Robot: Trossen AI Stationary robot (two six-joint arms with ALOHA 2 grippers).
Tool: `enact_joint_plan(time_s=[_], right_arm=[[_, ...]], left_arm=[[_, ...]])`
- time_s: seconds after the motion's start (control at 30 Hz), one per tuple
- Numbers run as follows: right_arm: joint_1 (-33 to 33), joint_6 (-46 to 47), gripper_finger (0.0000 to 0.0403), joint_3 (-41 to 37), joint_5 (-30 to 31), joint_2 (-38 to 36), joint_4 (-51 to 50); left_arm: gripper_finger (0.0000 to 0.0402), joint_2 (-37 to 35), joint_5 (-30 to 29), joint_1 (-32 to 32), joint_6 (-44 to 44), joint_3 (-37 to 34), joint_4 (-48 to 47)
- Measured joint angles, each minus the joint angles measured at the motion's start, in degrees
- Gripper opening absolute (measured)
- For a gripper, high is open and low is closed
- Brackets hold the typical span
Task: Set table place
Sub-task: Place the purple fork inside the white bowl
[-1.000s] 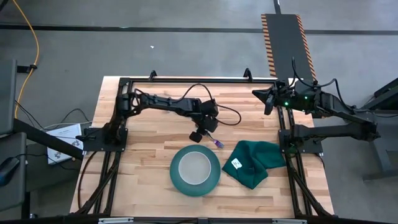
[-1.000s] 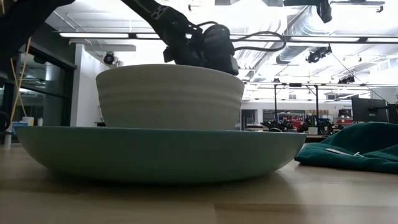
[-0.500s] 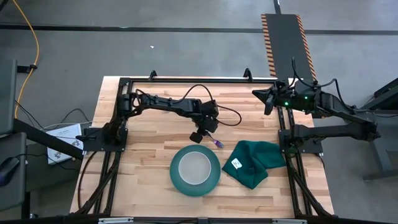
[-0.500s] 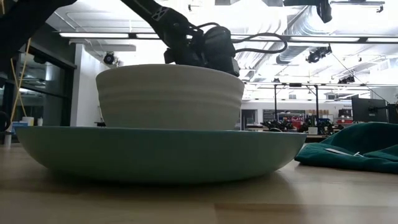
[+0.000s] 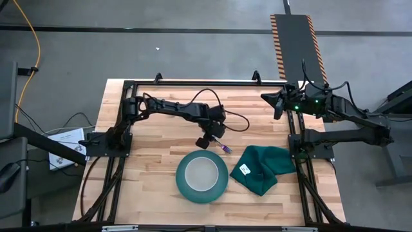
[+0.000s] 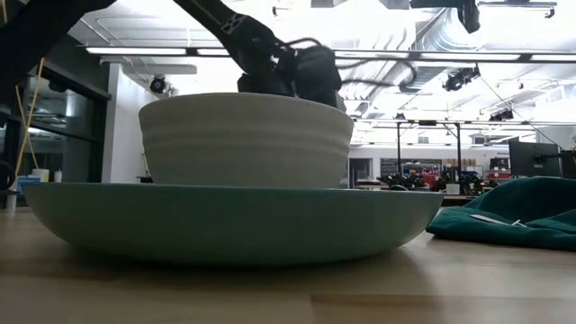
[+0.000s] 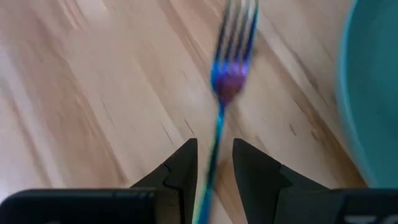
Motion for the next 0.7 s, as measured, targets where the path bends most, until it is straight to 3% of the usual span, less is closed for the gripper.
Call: enact_joint_plan(time_s=[0.7], right_arm=[[-0.02,0.0,0.0,0.0,-0.31,0.0,-1.12]], left_arm=[[0.0092,2.71,-1.48,0.0,-1.44,0.06,-0.22]])
